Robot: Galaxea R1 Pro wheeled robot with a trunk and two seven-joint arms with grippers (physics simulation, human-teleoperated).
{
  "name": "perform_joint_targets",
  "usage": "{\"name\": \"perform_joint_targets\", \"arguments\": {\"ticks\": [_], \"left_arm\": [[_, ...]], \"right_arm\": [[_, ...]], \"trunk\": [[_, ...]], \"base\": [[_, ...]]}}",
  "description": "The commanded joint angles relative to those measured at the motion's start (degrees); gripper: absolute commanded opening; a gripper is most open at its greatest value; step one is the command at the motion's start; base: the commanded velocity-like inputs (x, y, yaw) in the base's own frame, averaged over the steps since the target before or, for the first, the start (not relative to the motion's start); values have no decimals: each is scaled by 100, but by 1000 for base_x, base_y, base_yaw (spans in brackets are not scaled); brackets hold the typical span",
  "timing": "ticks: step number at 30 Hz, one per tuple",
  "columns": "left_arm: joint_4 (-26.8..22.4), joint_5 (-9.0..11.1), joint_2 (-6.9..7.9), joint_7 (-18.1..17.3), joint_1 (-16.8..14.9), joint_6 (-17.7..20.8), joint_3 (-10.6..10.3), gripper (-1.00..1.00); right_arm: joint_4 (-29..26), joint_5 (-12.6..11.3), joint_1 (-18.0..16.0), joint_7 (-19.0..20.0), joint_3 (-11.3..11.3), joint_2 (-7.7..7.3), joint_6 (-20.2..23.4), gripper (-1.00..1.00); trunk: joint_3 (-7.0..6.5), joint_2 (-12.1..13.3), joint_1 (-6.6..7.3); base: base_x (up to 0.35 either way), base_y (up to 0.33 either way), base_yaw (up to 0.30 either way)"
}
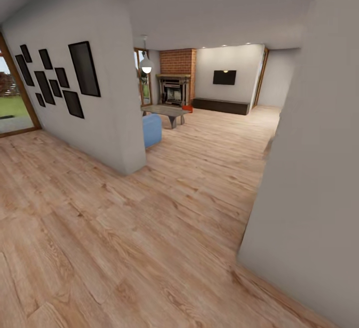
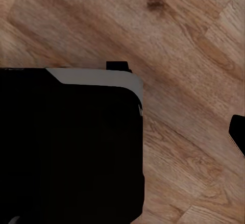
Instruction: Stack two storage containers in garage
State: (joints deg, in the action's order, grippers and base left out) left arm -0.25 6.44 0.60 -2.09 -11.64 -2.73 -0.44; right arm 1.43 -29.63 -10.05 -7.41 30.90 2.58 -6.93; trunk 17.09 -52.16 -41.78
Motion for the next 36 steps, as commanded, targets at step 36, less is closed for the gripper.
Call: {"name": "perform_joint_targets", "arguments": {"ticks": [36], "left_arm": [[7, 58, -16, -20, -5, -8, -9, 100]], "right_arm": [[15, -103, -6, -6, 33, 3, -43, 100]], "trunk": [[7, -4, -4]], "base": [[322, 0, 0]]}}
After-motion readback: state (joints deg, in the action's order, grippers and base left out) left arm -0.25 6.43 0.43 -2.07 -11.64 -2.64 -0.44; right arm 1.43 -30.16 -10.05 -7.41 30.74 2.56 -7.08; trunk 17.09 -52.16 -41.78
